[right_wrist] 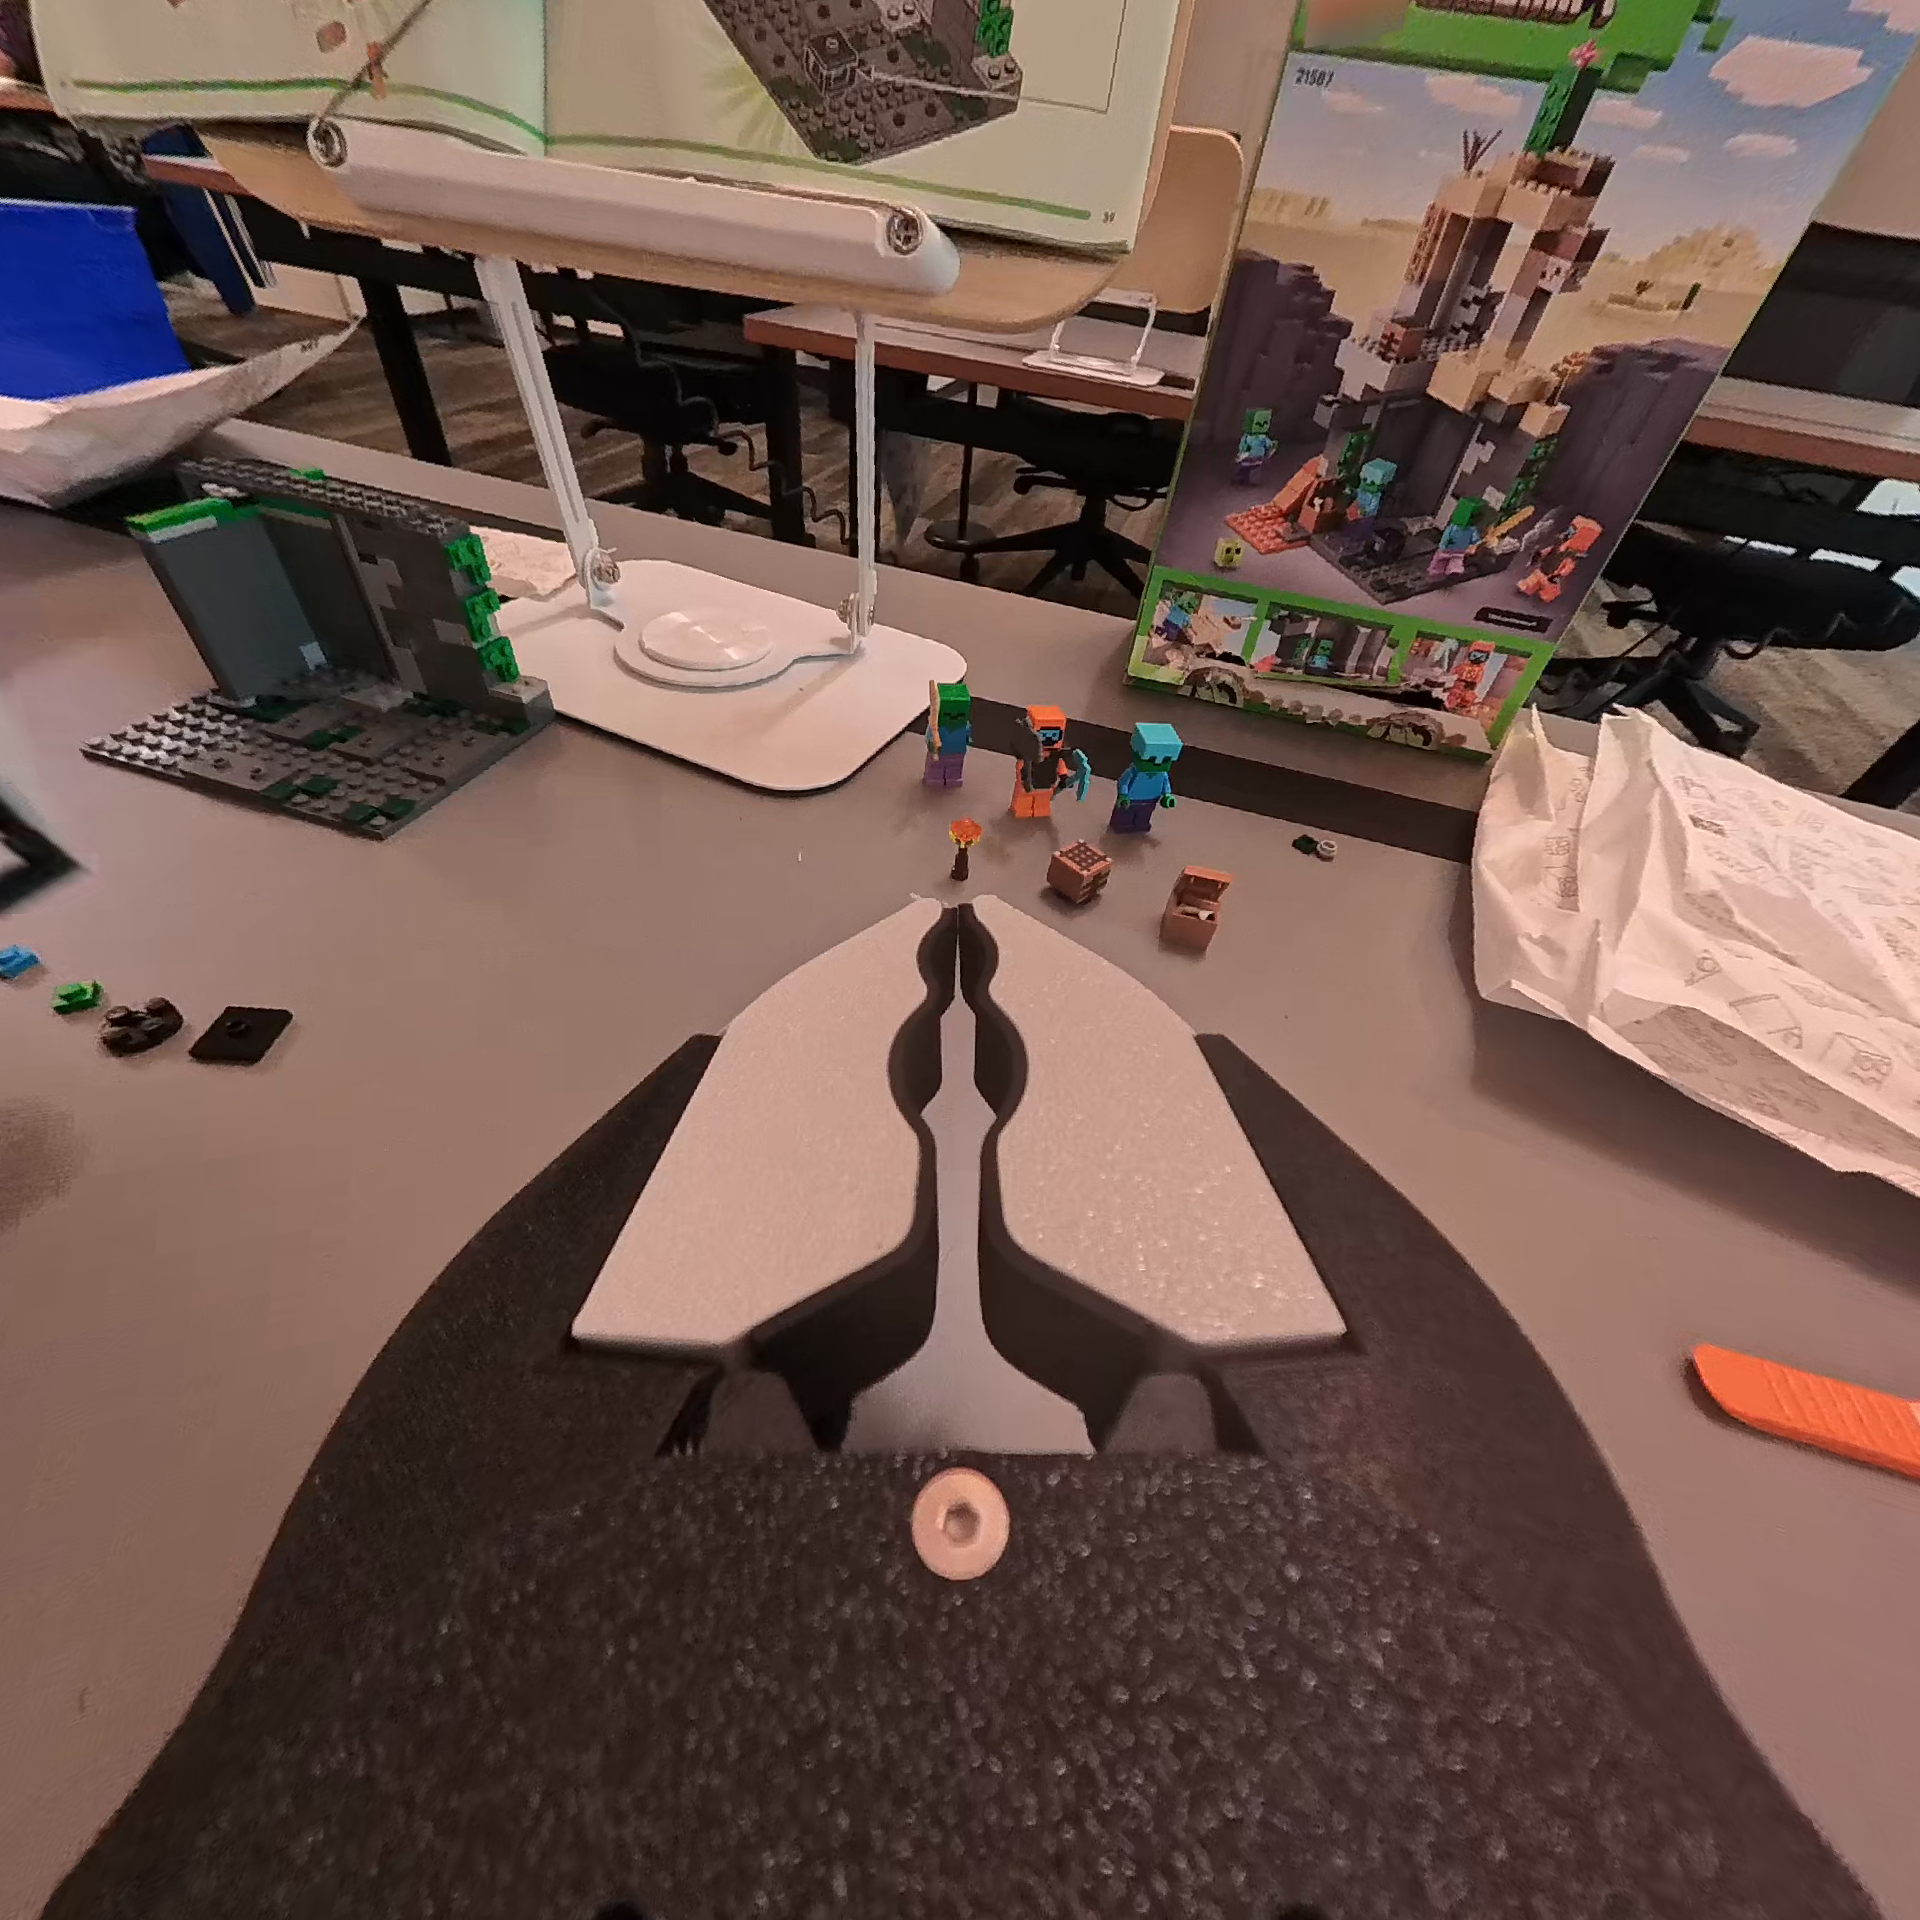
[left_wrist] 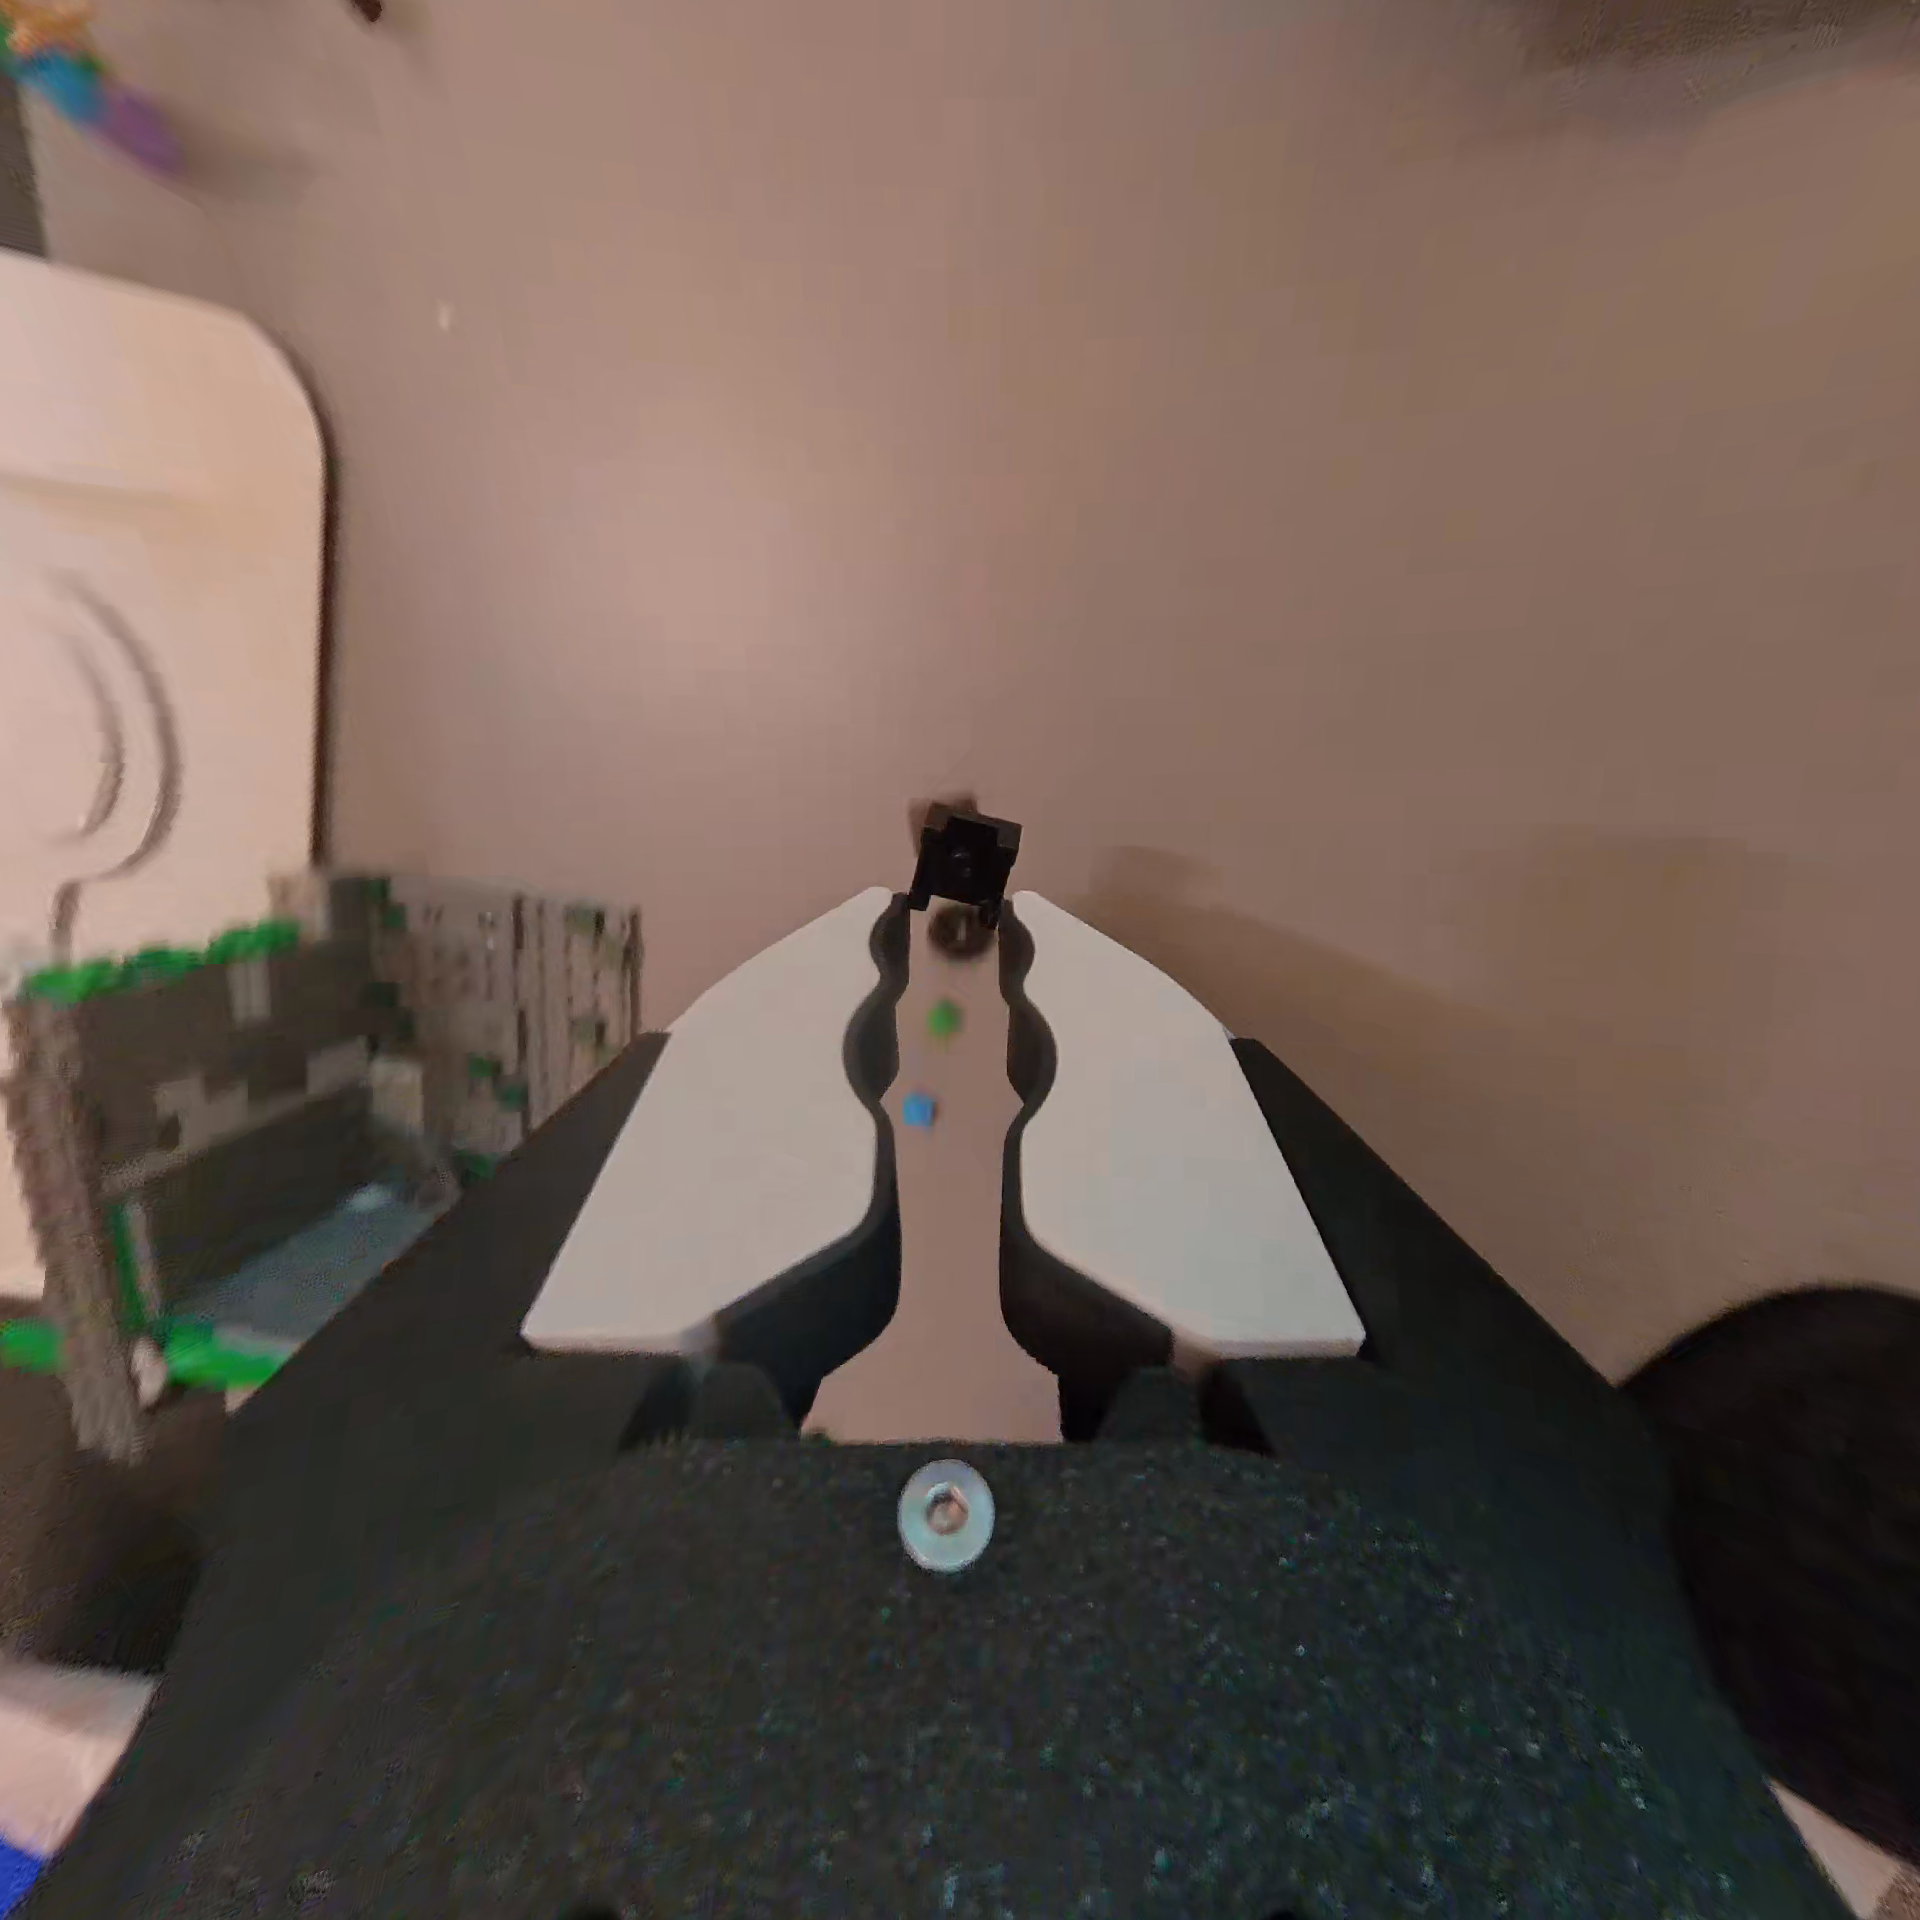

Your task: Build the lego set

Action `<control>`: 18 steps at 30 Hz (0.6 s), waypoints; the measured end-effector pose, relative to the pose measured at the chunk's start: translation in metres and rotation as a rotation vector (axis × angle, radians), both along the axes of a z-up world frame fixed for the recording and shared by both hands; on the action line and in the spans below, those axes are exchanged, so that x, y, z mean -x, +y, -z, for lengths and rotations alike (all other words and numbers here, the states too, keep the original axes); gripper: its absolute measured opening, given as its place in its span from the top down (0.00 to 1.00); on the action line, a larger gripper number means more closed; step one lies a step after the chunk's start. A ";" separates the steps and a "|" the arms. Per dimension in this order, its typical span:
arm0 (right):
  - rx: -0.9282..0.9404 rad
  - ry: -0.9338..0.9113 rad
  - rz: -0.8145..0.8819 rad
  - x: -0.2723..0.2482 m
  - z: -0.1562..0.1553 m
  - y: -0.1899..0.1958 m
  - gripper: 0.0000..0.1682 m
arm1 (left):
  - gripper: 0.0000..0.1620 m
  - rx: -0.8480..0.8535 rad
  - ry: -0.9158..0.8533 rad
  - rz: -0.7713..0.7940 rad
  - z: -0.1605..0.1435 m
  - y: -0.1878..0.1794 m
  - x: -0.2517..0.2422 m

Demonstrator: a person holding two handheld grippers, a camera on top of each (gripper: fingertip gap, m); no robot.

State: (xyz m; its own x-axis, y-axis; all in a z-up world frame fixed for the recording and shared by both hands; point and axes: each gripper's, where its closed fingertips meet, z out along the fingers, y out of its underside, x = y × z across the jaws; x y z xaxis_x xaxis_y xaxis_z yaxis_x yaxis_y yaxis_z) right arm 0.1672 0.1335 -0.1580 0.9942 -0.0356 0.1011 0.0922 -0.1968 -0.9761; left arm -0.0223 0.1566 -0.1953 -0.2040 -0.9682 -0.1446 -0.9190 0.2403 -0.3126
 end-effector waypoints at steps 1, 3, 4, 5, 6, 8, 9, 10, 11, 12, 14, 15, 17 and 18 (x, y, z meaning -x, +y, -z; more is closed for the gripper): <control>0.003 0.000 0.002 0.000 0.000 0.000 1.00 | 0.90 0.012 0.000 0.002 0.005 -0.002 -0.012; 0.012 0.000 0.009 -0.002 0.002 0.001 1.00 | 0.90 0.018 0.022 -0.001 0.016 -0.003 -0.028; 0.017 0.001 0.013 -0.002 0.003 0.001 1.00 | 0.90 0.021 0.034 0.001 0.021 -0.003 -0.033; 0.022 0.000 0.017 -0.003 0.004 0.001 1.00 | 0.90 0.026 0.047 0.001 0.026 -0.003 -0.037; 0.026 -0.001 0.021 -0.004 0.004 0.001 1.00 | 0.90 0.029 0.057 0.000 0.030 -0.002 -0.041; 0.028 0.001 0.023 -0.005 0.004 0.002 1.00 | 0.90 0.039 0.066 -0.004 0.037 -0.001 -0.046; 0.028 0.003 0.023 -0.005 0.003 0.002 1.00 | 0.90 0.045 0.071 -0.008 0.040 0.000 -0.048; 0.027 0.005 0.023 -0.005 0.003 0.002 1.00 | 0.90 0.043 0.076 -0.009 0.042 0.001 -0.050; 0.028 0.006 0.024 -0.005 0.002 0.002 1.00 | 0.90 0.038 0.079 -0.009 0.044 0.002 -0.051; 0.028 0.007 0.024 -0.006 0.002 0.002 1.00 | 0.90 0.036 0.085 -0.009 0.047 0.003 -0.051; 0.030 0.010 0.022 -0.006 0.003 0.002 1.00 | 0.90 0.031 0.090 -0.010 0.050 0.004 -0.052; 0.031 0.011 0.022 -0.006 0.002 0.002 1.00 | 0.90 0.024 0.091 -0.012 0.051 0.005 -0.053; 0.031 0.013 0.020 -0.006 0.002 0.002 1.00 | 0.90 0.020 0.088 -0.012 0.053 0.005 -0.054; 0.031 0.013 0.018 -0.005 0.002 0.002 1.00 | 0.90 0.018 0.087 -0.012 0.054 0.005 -0.054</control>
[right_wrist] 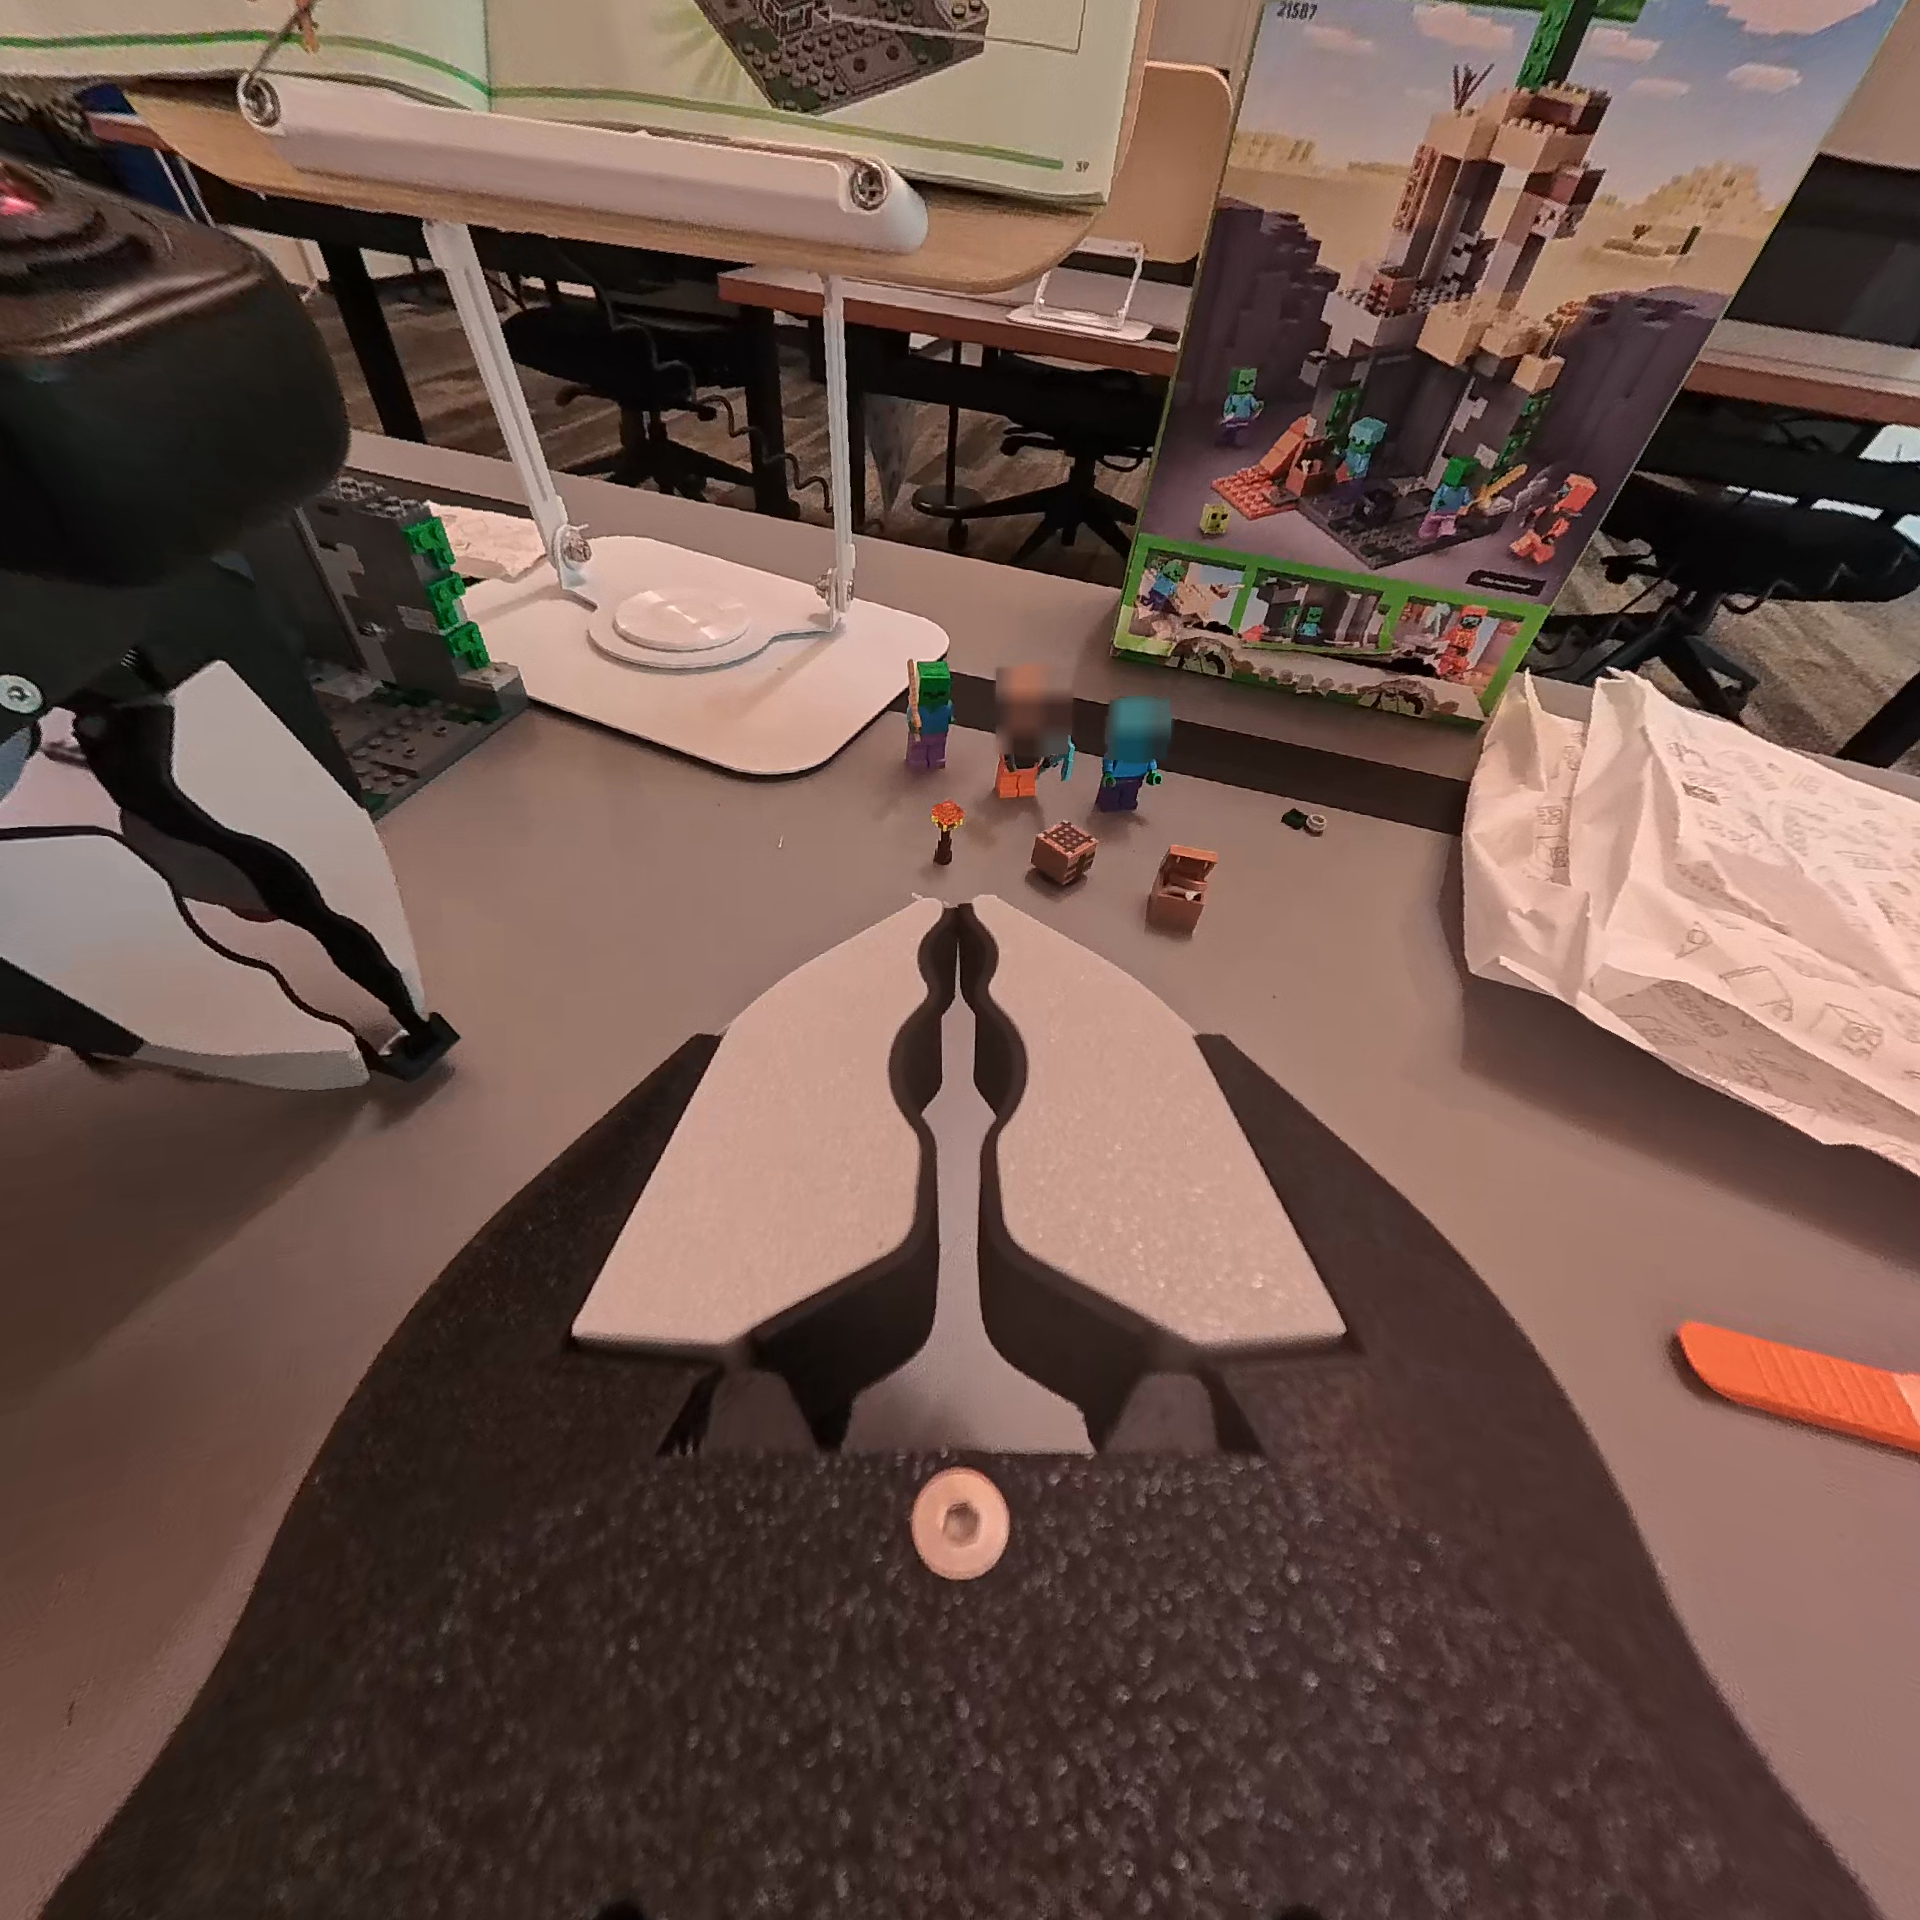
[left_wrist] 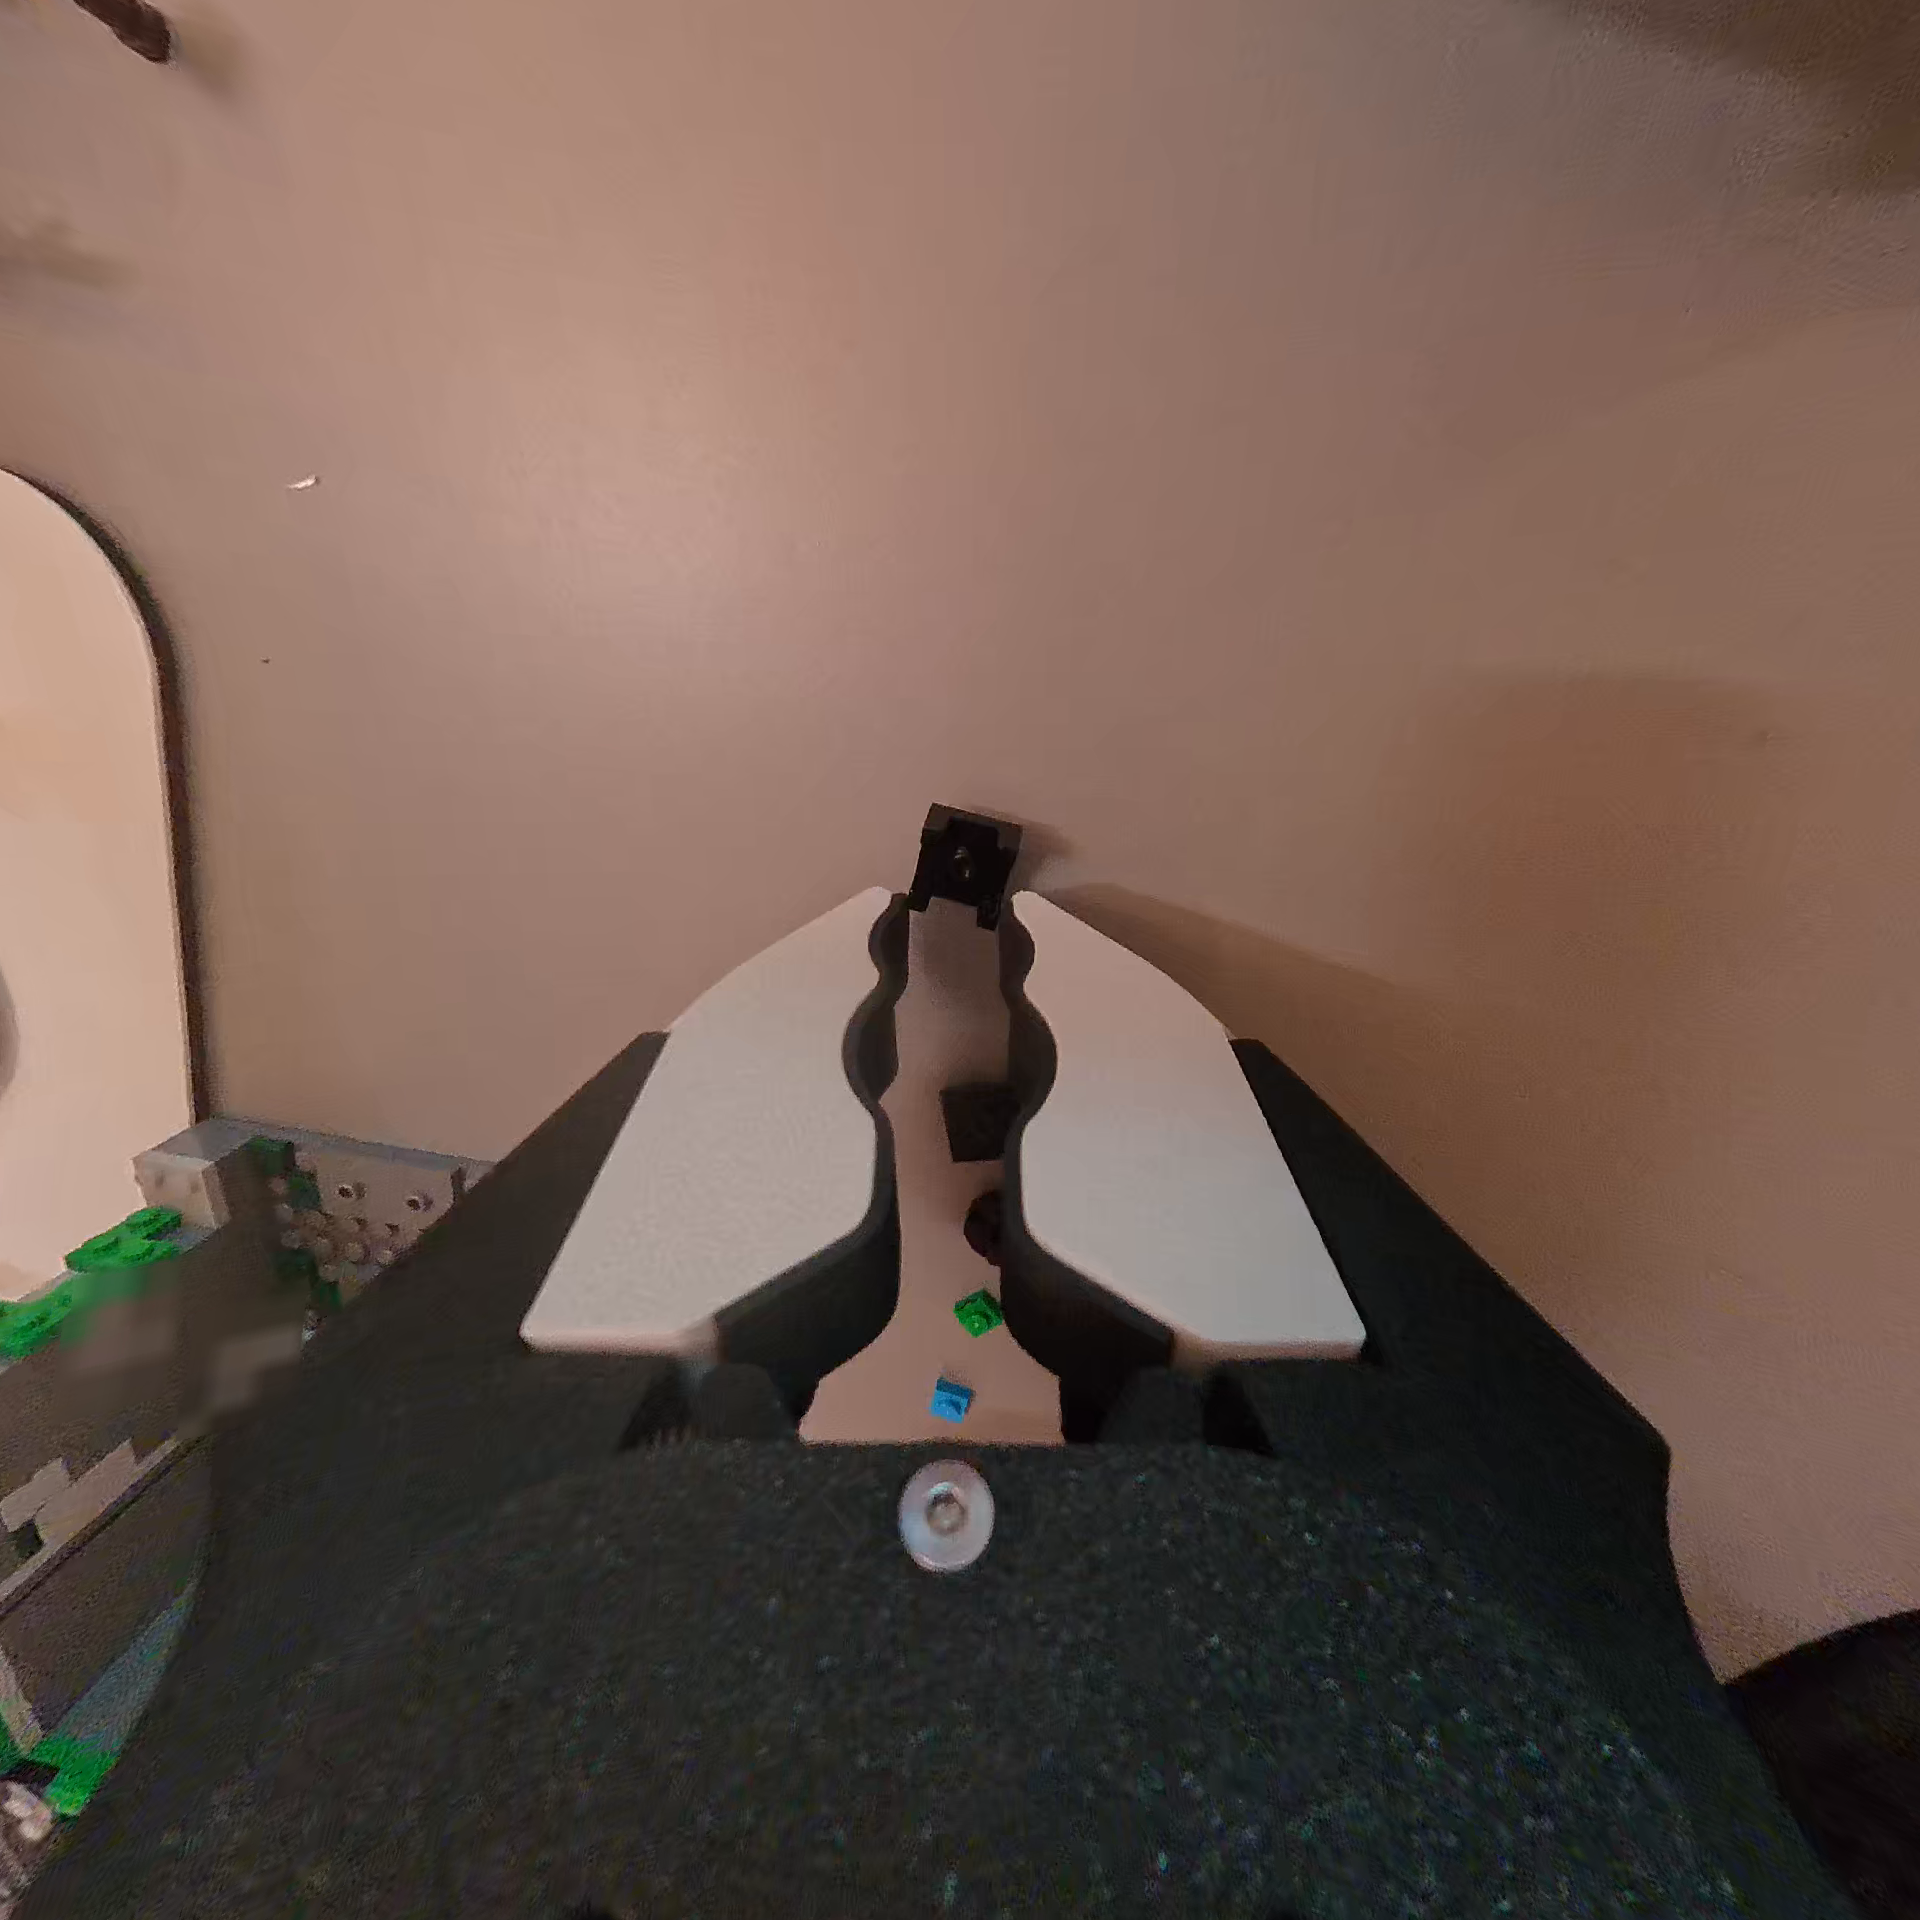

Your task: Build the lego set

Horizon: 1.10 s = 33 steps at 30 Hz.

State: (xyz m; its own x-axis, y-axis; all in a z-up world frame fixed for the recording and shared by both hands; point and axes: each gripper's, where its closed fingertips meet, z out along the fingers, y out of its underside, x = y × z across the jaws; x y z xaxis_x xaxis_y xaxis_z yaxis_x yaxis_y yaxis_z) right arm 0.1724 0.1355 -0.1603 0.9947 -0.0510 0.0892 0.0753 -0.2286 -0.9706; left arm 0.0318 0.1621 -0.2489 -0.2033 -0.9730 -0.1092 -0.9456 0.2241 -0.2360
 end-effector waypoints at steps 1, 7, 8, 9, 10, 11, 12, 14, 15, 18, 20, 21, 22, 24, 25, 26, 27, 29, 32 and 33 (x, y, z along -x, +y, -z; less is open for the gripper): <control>-0.001 0.000 -0.001 0.000 0.000 0.000 1.00 | 0.90 -0.003 -0.002 0.000 0.001 0.000 0.000; 0.003 0.002 -0.007 0.002 0.001 0.001 1.00 | 0.90 -0.002 -0.017 0.001 0.003 0.000 -0.003; 0.004 0.003 -0.008 0.002 0.001 0.001 1.00 | 0.90 -0.004 -0.018 0.003 0.003 0.000 -0.004; 0.004 0.004 -0.008 0.002 0.001 0.001 1.00 | 0.89 -0.004 -0.018 0.004 0.003 0.000 -0.004; 0.004 0.004 -0.008 0.002 0.001 0.001 1.00 | 0.89 -0.003 -0.017 0.004 0.003 0.001 -0.004; 0.003 0.005 -0.008 0.002 0.001 0.001 1.00 | 0.88 -0.006 -0.016 0.003 0.003 0.001 -0.004; 0.003 0.006 -0.008 0.001 0.001 0.001 1.00 | 0.88 -0.006 -0.015 0.004 0.003 0.002 -0.004; 0.003 0.007 -0.009 0.002 0.001 0.001 1.00 | 0.88 -0.006 -0.014 0.005 0.003 0.002 -0.003; 0.004 0.008 -0.011 0.002 0.001 0.001 1.00 | 0.87 -0.006 -0.015 0.005 0.002 0.002 -0.002; 0.003 0.010 -0.013 0.002 0.001 0.001 1.00 | 0.87 -0.001 -0.030 0.000 -0.003 0.003 0.000; 0.002 0.012 -0.015 0.003 0.001 0.001 1.00 | 0.87 -0.006 -0.053 -0.008 -0.007 0.005 0.002; 0.002 0.012 -0.015 0.003 0.001 0.001 1.00 | 0.87 -0.007 -0.068 -0.013 -0.010 0.006 0.003; 0.002 0.012 -0.016 0.003 0.001 0.001 1.00 | 0.88 -0.004 -0.083 -0.019 -0.013 0.007 0.004; 0.003 0.012 -0.017 0.003 0.001 0.001 1.00 | 0.89 -0.002 -0.118 -0.038 -0.018 0.009 0.006; 0.003 0.012 -0.018 0.004 0.001 0.001 1.00 | 0.89 -0.002 -0.136 -0.046 -0.020 0.010 0.008; 0.004 0.012 -0.019 0.004 0.001 0.001 1.00 | 0.90 -0.004 -0.160 -0.054 -0.023 0.011 0.009; 0.005 0.012 -0.019 0.004 0.002 0.001 1.00 | 0.91 -0.001 -0.182 -0.063 -0.025 0.012 0.010; 0.006 0.010 -0.022 0.005 0.002 0.002 1.00 | 0.93 0.009 -0.230 -0.086 -0.030 0.015 0.012; 0.008 0.007 -0.027 0.007 0.003 0.002 1.00 | 0.95 0.012 -0.274 -0.114 -0.036 0.021 0.015; 0.007 0.006 -0.029 0.008 0.002 0.002 1.00 | 0.96 0.010 -0.277 -0.117 -0.038 0.022 0.017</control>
